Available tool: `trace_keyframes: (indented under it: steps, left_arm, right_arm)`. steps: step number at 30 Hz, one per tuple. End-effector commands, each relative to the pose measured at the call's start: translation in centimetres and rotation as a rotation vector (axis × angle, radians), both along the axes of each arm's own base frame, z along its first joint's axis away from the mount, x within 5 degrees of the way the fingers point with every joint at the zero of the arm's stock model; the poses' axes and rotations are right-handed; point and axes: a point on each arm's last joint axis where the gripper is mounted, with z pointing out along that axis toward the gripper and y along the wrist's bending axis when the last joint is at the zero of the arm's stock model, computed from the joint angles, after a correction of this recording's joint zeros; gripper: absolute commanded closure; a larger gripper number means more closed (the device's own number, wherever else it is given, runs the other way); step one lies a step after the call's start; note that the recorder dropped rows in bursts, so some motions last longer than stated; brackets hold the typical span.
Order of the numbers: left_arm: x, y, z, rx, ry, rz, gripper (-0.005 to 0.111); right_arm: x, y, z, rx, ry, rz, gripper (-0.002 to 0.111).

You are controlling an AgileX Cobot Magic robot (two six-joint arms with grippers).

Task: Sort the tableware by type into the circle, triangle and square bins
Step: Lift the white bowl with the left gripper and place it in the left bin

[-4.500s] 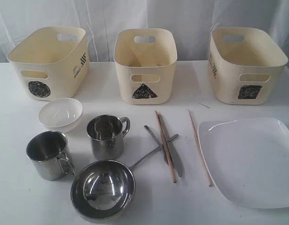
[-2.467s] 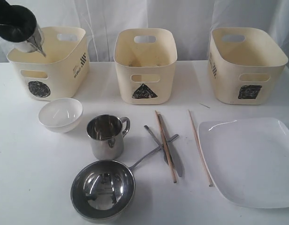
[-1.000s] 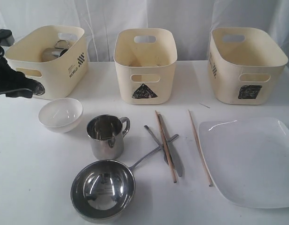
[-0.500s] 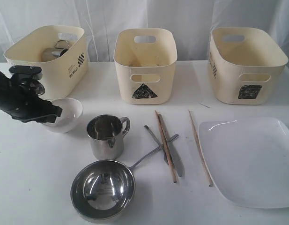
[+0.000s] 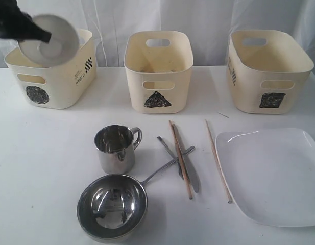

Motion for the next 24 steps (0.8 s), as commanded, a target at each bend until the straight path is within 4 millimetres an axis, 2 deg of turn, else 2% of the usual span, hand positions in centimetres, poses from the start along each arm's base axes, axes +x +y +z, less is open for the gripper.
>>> trace_keyframes:
  steps: [1, 4, 8, 11, 13, 15, 18, 21, 24]
  left_arm:
    - [3.9, 2.2, 1.5, -0.047, -0.063, 0.093, 0.106]
    - [7.3, 4.2, -0.1, -0.050, -0.038, 0.142, 0.106]
    - [10.4, 5.2, -2.8, -0.058, -0.006, 0.169, 0.104]
    - [12.1, 5.1, -5.3, -0.055, 0.028, 0.168, 0.096]
    - [12.8, 5.1, -6.7, -0.058, 0.054, 0.171, 0.086]
    - [13.0, 5.0, -7.4, -0.080, 0.068, 0.177, 0.074]
    - [12.7, 4.9, -7.0, -0.113, 0.088, 0.186, 0.058]
    - [11.4, 4.6, -5.7, -0.112, 0.156, 0.156, 0.058]
    - [9.3, 4.0, -3.9, -0.149, 0.214, 0.096, 0.063]
  right_arm:
    - [0.0, 0.0, -0.1, 0.007, -0.006, 0.002, 0.108]
    - [0.0, 0.0, -0.1, 0.007, -0.006, 0.002, 0.108]
    - [0.0, 0.0, -0.1, 0.007, -0.006, 0.002, 0.108]
    - [0.0, 0.0, -0.1, 0.007, -0.006, 0.002, 0.108]
    - [0.0, 0.0, -0.1, 0.007, -0.006, 0.002, 0.108]
    - [0.0, 0.0, -0.1, 0.007, -0.006, 0.002, 0.108]
    - [0.0, 0.0, -0.1, 0.007, -0.006, 0.002, 0.108]
    - [0.0, 0.0, -0.1, 0.007, -0.006, 0.002, 0.108]
    - [0.0, 0.0, -0.1, 0.007, -0.006, 0.002, 0.108]
